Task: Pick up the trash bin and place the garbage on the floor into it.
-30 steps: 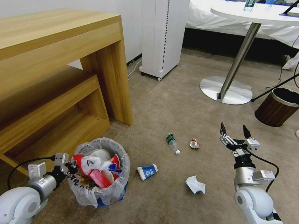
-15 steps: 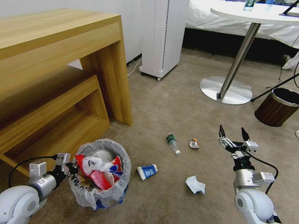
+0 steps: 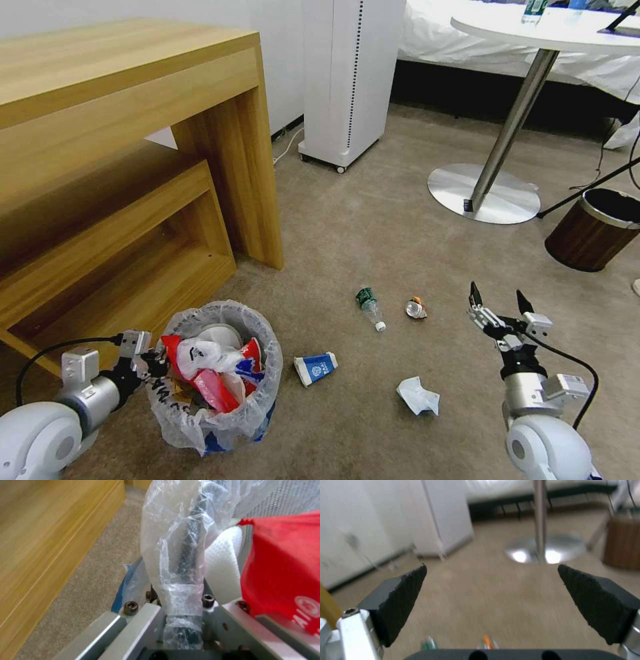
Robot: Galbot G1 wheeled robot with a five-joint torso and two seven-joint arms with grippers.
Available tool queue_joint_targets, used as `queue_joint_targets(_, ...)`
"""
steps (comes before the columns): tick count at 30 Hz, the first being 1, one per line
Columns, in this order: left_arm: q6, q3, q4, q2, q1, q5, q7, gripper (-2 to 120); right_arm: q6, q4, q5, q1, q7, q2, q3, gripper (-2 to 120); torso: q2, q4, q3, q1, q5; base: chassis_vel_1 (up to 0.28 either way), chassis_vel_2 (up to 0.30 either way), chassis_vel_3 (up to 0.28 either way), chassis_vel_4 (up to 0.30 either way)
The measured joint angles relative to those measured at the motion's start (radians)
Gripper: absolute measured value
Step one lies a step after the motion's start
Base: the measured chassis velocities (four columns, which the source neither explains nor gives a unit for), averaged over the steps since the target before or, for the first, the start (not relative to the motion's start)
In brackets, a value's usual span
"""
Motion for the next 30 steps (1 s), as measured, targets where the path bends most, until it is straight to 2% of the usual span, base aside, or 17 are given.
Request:
queue_joint_targets(3, 0.0, -0.002, -0.006, -0.003, 0.003, 0.002, -0.003, 1, -0.053, 0.001, 0.039, -0.011, 0.044, -0.018, -0.007, 100, 0.0, -0.0001, 0.0, 0.0, 0.0001, 0.0, 0.0, 0.0, 0.0)
queue_joint_targets(5, -0.001, -0.006, -0.013, -0.005, 0.008, 0.004, -0.004, 1, -0.133, 0.005, 0.076, -0.02, 0.1, -0.037, -0.019, 100, 0.0, 0.0, 0.0, 0.0, 0.0002, 0.0, 0.0, 0.0, 0.0)
queue_joint_targets(6, -0.002, -0.008, -0.017, -0.01, 0.011, 0.005, -0.006, 1, -0.216, 0.006, 0.108, -0.031, 0.146, -0.059, -0.032, 100, 0.0, 0.0, 0.0, 0.0, 0.0003, 0.0, 0.0, 0.0, 0.0)
queue_joint_targets(7, -0.002, -0.008, -0.017, -0.01, 0.011, 0.005, -0.006, 1, -0.216, 0.006, 0.108, -0.031, 0.146, -0.059, -0.032, 100, 0.0, 0.0, 0.0, 0.0, 0.0003, 0.0, 0.0, 0.0, 0.0)
queue_joint_targets(10, -0.015, -0.006, -0.02, -0.036, 0.012, 0.016, -0.006, 1, -0.413, 0.005, 0.204, -0.024, 0.262, -0.094, -0.067, 100, 0.0, -0.0001, 0.0, 0.0, 0.0003, 0.0, 0.0, 0.0, 0.0)
queue_joint_targets(11, -0.015, -0.006, -0.02, -0.036, 0.012, 0.016, -0.006, 1, -0.413, 0.005, 0.204, -0.024, 0.262, -0.094, -0.067, 100, 0.0, -0.0001, 0.0, 0.0, 0.0003, 0.0, 0.0, 0.0, 0.0)
queue_joint_targets(13, -0.023, -0.002, -0.02, -0.053, 0.017, 0.028, -0.006, 1, -0.506, -0.023, 0.233, -0.004, 0.308, -0.115, -0.102, 100, 0.0, 0.0, 0.0, 0.0, 0.0002, 0.0, 0.0, 0.0, 0.0)
queue_joint_targets(14, -0.023, -0.002, -0.02, -0.053, 0.017, 0.028, -0.006, 1, -0.506, -0.023, 0.233, -0.004, 0.308, -0.115, -0.102, 100, 0.0, 0.0, 0.0, 0.0, 0.0002, 0.0, 0.0, 0.0, 0.0)
queue_joint_targets(16, -0.027, -0.004, -0.022, -0.065, 0.024, 0.036, -0.006, 1, -0.577, -0.05, 0.256, 0.023, 0.322, -0.144, -0.15, 100, 0.0, 0.0, 0.0, 0.0, 0.0, 0.0, 0.0, 0.0, 0.0)
queue_joint_targets(22, -0.031, -0.01, -0.027, -0.089, 0.037, 0.055, -0.006, 1, -0.608, -0.116, 0.251, 0.082, 0.299, -0.2, -0.291, 100, 0.0, 0.0, 0.0, 0.0, 0.0001, 0.0, 0.0, 0.0, 0.0)
queue_joint_targets(30, -0.031, -0.012, -0.024, -0.092, 0.038, 0.056, -0.015, 1, -0.629, -0.176, 0.24, 0.13, 0.258, -0.231, -0.379, 100, 0.0, 0.0, 0.0, 0.0, 0.0003, 0.0, 0.0, 0.0, 0.0)
